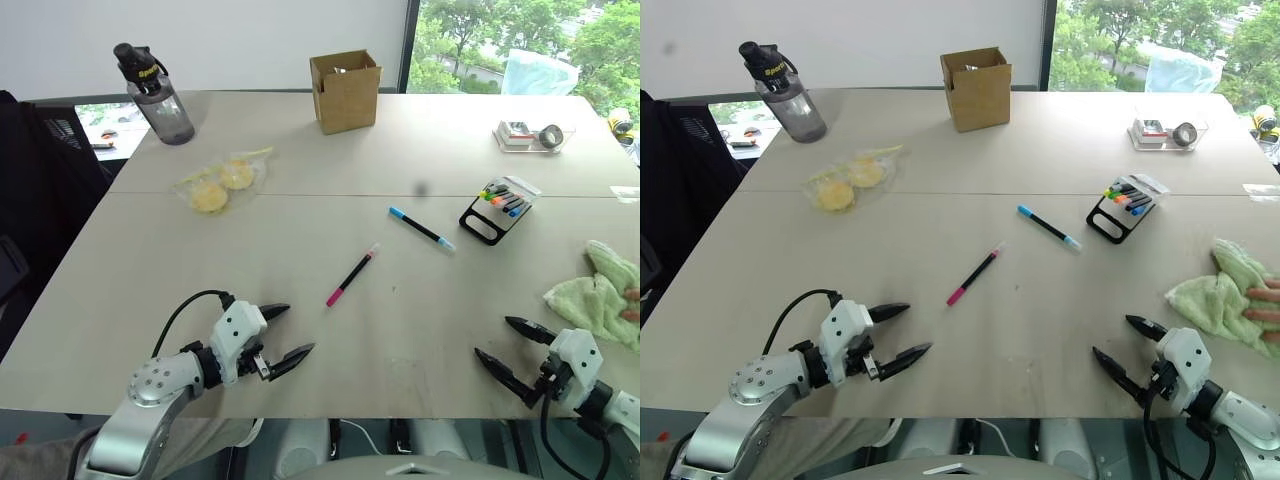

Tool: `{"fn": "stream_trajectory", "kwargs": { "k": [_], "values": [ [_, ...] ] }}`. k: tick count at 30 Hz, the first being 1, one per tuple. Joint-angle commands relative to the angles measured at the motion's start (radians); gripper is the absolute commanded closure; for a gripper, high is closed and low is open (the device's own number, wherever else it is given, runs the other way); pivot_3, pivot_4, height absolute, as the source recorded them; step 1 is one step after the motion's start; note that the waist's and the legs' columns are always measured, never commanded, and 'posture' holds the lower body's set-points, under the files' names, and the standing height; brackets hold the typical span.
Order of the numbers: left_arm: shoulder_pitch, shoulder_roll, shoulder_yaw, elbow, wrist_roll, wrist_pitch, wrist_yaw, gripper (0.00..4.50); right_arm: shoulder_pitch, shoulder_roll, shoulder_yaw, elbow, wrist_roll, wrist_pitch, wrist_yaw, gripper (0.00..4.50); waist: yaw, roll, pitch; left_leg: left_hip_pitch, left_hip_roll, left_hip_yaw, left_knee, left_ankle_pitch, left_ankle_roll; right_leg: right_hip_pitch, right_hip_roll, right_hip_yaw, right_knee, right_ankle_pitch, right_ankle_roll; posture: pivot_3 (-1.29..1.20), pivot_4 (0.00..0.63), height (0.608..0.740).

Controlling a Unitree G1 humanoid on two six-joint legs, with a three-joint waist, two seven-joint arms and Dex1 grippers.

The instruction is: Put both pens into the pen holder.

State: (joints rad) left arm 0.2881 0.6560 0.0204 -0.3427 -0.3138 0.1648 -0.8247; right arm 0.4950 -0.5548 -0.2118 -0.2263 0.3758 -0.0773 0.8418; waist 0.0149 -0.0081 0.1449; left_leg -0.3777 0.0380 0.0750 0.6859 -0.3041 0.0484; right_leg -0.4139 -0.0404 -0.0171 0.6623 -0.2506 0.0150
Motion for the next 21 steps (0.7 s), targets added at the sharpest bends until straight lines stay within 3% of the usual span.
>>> {"fn": "stream_trajectory", "kwargs": {
  "k": [1,21],
  "values": [
    [-0.001,-0.005,-0.002,0.012,0.019,0.018,0.018,0.03,-0.004,-0.013,-0.026,-0.032,0.016,0.0,0.004,0.0,0.0,0.0,0.0,0.0,0.0,0.0,0.0,0.0,0.0,0.0,0.0,0.0,0.0,0.0,0.0,0.0,0.15,0.736],
    [-0.039,-0.028,-0.017,0.004,0.022,0.045,0.029,0.03,0.004,0.001,-0.027,-0.013,0.007,-0.027,0.004,0.0,0.001,0.0,0.0,0.0,0.0,0.0,0.0,0.0,0.0,0.0,0.0,0.0,0.0,0.0,0.0,0.0,0.15,0.736]
  ]
}}
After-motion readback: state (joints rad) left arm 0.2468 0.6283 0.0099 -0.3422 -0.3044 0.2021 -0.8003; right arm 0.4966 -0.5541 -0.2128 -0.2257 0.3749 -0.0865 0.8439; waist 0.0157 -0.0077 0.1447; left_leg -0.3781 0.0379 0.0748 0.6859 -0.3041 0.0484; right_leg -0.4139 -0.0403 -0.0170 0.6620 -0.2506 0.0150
